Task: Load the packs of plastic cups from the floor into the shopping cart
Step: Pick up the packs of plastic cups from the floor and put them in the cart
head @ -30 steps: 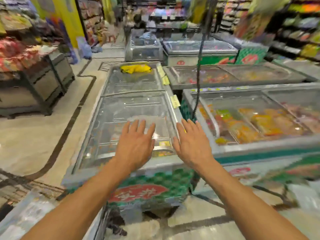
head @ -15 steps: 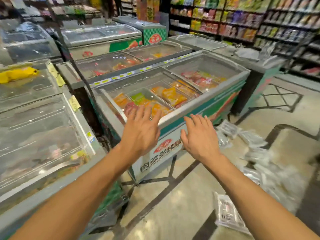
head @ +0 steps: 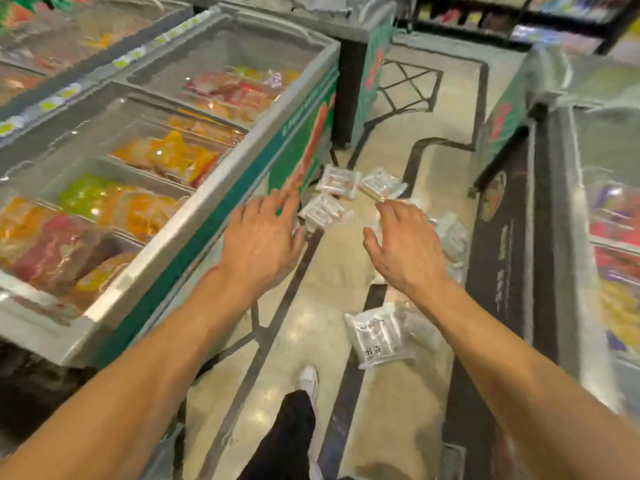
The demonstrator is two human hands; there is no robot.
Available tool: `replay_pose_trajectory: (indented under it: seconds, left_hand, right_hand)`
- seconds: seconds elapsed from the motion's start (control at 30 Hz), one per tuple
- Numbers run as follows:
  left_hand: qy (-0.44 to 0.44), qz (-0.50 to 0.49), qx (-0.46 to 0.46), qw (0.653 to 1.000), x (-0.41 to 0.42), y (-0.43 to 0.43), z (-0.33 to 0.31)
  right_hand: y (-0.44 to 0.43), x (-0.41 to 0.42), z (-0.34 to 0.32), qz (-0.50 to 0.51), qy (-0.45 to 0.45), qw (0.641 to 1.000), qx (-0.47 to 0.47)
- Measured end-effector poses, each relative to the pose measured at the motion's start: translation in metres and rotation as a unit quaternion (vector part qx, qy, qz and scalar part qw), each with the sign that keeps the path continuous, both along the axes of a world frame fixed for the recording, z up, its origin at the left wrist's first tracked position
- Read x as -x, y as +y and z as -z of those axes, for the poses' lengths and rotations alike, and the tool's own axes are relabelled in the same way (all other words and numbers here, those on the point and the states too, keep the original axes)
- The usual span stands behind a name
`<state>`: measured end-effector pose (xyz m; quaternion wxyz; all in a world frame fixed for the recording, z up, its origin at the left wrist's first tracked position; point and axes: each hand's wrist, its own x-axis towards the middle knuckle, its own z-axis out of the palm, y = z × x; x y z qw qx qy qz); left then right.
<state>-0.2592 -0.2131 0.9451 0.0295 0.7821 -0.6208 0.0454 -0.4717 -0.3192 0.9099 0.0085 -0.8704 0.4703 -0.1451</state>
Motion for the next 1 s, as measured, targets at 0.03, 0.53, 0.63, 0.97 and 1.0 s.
replay_pose_trajectory:
  seconds: [0.03, 0.53, 0.63, 0.97, 1.0]
  left_hand:
    - [0.007, 0.012, -0.001, 1.0, 0.005, -0.023, 0.01]
    - [0.198, 0.007, -0.077, 0.977, 0.08, -0.245, 0.283]
    - [0.31, -0.059, -0.086, 0.945, 0.103, -0.263, 0.389]
    - [0.402, -0.175, -0.182, 0.88, 0.187, -0.241, 0.768]
    - [0.399, -0.179, -0.189, 0.879, 0.193, -0.236, 0.802]
  right_hand:
    - [-0.017, 0.01, 0.008, 0.017, 0.005, 1.0, -0.011]
    - [-0.183, 0.114, 0.262, 0.127, -0.049, 0.978, -0.158]
    - [-0.206, 0.134, 0.358, 0.159, -0.112, 0.948, -0.251]
    - [-0.239, 0.224, 0.71, 0.218, -0.045, 0.888, -0.403]
    - [-0.241, 0.23, 0.743, 0.216, -0.033, 0.886, -0.409]
